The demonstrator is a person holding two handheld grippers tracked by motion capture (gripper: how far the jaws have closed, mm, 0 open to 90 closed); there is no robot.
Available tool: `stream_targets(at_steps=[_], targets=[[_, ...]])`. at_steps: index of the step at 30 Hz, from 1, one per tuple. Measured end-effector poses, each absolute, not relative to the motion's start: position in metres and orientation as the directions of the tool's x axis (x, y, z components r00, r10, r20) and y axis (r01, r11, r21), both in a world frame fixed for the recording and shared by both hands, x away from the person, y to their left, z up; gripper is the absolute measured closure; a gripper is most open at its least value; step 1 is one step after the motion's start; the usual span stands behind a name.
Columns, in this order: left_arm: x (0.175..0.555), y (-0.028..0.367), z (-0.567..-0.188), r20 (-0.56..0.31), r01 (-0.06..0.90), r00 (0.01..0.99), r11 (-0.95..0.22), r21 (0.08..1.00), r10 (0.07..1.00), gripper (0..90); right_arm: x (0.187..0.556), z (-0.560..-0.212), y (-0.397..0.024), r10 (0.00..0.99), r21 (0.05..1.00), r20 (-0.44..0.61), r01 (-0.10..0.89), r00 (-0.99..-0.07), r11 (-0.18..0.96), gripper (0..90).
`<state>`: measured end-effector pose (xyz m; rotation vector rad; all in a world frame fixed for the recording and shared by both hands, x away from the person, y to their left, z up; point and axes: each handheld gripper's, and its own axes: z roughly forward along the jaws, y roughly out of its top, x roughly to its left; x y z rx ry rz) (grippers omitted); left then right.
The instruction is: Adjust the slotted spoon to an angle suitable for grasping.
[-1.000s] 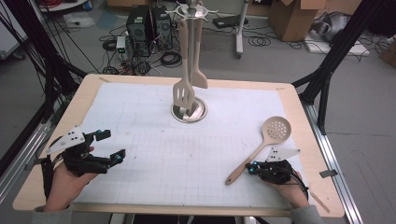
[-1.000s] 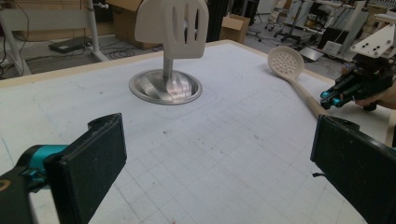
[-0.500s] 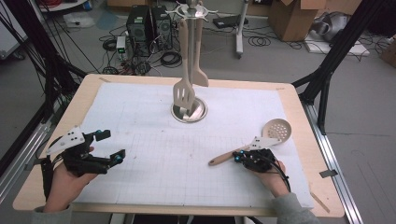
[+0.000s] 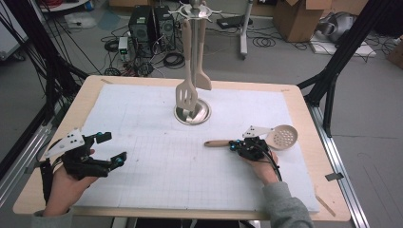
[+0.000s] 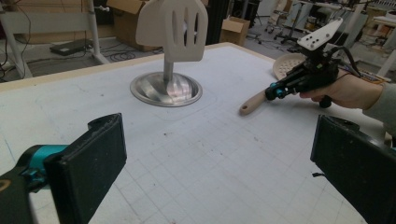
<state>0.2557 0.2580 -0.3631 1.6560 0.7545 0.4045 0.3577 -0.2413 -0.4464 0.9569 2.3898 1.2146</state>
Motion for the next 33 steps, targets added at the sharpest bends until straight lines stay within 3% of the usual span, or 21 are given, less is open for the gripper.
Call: stream_targets(at_steps=[11, 33], targets=[[0.255, 0.259, -0.363, -0.143, 0.256, 0.727, -0.072, 0.964, 0.672, 3.9, 0.387, -0.447, -0.231, 0.737, 0.799, 0.020, 0.454, -0.676, 0.395, 89.7], [0.254, 0.256, -0.364, -0.139, 0.258, 0.734, -0.084, 0.963, 0.665, 3.9, 0.410, -0.448, -0.234, 0.803, 0.801, 0.012, 0.487, -0.596, 0.349, 89.7]])
